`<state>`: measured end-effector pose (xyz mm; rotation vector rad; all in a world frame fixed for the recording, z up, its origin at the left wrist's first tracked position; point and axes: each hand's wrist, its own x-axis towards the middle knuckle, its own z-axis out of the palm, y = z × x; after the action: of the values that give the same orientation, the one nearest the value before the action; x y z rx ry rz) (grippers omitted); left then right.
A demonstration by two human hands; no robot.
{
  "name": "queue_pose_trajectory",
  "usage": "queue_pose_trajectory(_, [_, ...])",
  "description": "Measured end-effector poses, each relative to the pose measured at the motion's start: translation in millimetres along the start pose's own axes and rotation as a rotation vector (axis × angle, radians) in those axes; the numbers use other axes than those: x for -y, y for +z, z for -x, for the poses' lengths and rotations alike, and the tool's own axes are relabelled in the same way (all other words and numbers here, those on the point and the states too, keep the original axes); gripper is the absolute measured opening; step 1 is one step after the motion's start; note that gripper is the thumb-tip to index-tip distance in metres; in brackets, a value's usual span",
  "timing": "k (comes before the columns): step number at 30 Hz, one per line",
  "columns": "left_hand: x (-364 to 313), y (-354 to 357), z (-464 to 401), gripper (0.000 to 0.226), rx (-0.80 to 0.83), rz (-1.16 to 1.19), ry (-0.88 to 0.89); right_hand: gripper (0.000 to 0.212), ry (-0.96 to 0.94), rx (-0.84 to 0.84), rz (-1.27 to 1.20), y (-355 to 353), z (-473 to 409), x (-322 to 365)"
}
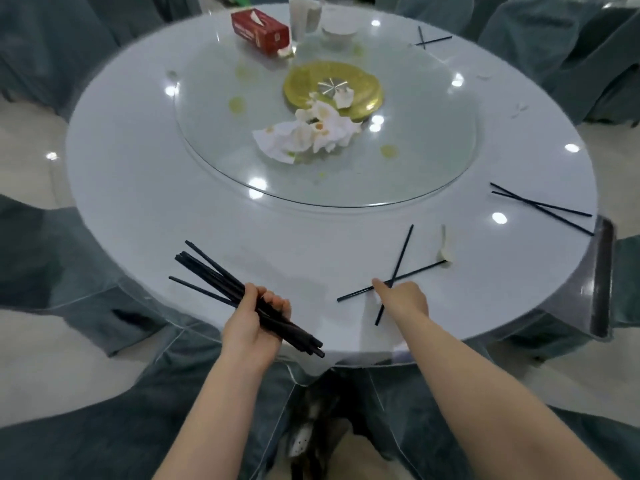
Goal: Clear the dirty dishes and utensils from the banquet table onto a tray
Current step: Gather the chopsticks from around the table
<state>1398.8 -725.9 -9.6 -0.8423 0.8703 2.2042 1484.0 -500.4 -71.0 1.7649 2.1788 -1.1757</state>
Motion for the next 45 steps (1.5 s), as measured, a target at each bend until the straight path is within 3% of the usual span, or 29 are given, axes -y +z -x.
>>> queue_pose_trajectory(7, [3.3, -0.5, -3.8, 0.033, -0.054, -0.049, -0.012, 0.015, -0.040, 0.059, 0.192, 8.8, -9.8, 12.2])
queue_pose_trajectory(13, [22.7, 1.0, -6.9, 0.034, -0.036, -0.097, -0.087, 0.016, -0.195, 0.101, 0.341, 5.7, 6.4, -5.4])
queue_pose_trajectory(17, [36.5, 2.9, -4.4, 0.031, -0.026, -0.156, -0.116, 0.033, -0.281, 0.151, 0.185, -10.5, 22.1, -16.6])
queue_pose_trajectory(22, [68.1, 16.1, 9.3, 0.028, -0.010, -0.351, -0.060, 0.010, -0.379, 0.240, -0.196, -48.4, 61.8, -18.9])
queue_pose_trajectory(24, [85.8, 23.9, 16.9, 0.027, 0.038, -0.442, -0.038, 0.003, -0.442, 0.231, -0.222, -64.3, 77.1, -20.0])
queue_pose_trajectory(28, [122.8, 48.3, 35.1, 0.025, 0.149, -0.541, -0.009, 0.008, -0.481, 0.180, -0.143, -94.5, 101.4, -33.3])
queue_pose_trajectory(39, [315.0, 92.3, 124.5, 0.024, 0.483, -0.661, -0.127, 0.015, -0.371, -0.084, -0.169, -229.6, 126.5, -190.9])
queue_pose_trajectory(42, [387.8, 92.3, 166.0, 0.022, 0.510, -0.677, -0.137, 0.005, -0.351, -0.134, -0.130, -276.5, 129.1, -252.1])
queue_pose_trajectory(45, [449.1, 94.4, 200.1, 0.021, 0.512, -0.621, -0.185, 0.012, -0.337, -0.188, -0.109, -320.0, 130.4, -312.8])
